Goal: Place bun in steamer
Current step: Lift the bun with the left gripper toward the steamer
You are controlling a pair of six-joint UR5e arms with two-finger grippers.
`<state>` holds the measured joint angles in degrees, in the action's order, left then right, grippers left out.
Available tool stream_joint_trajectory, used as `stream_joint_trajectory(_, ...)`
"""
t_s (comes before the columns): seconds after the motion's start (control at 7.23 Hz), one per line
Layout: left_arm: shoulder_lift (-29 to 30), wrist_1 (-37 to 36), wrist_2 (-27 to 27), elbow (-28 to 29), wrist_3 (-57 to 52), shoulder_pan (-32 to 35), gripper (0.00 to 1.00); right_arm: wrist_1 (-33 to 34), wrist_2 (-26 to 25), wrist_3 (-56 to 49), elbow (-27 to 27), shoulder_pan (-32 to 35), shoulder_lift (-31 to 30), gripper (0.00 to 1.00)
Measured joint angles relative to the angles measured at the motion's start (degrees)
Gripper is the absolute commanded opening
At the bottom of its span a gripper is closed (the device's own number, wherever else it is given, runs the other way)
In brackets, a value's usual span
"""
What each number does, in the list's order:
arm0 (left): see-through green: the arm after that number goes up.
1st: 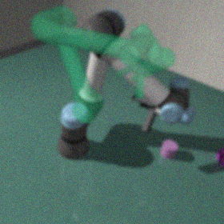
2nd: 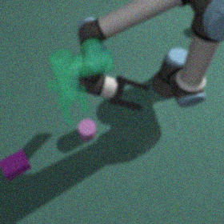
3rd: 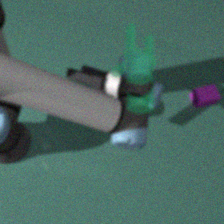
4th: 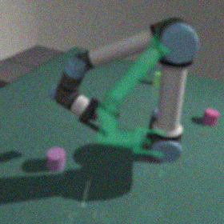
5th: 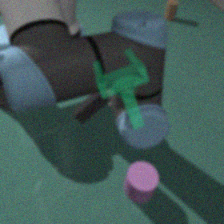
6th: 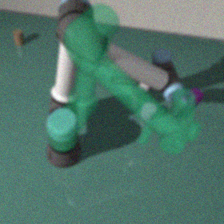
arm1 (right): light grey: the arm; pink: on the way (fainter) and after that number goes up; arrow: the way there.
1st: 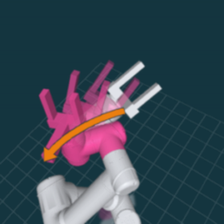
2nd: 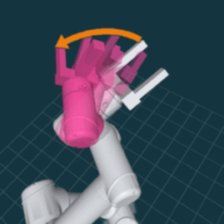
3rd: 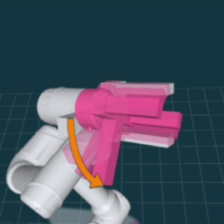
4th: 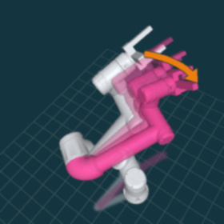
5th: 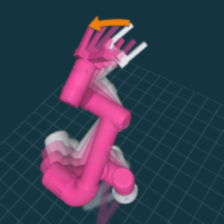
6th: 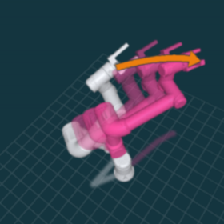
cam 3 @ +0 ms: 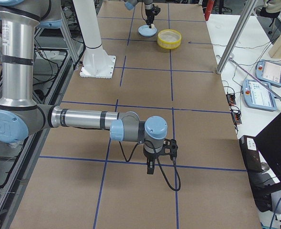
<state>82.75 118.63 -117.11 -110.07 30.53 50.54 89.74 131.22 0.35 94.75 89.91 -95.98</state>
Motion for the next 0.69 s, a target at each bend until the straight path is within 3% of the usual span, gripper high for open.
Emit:
stream_joint_trajectory(0.28,4.48,-4.12,-6.97,0.48,4.08,6.36,0.37,0.00,0.00,0.00,0.00,0.00,0.00,1.00)
stream_joint_trajectory(0.69,17.35,-12.63,-7.99,7.01,15.97,7.26,0.39,0.00,0.00,0.00,0.00,0.00,0.00,1.00)
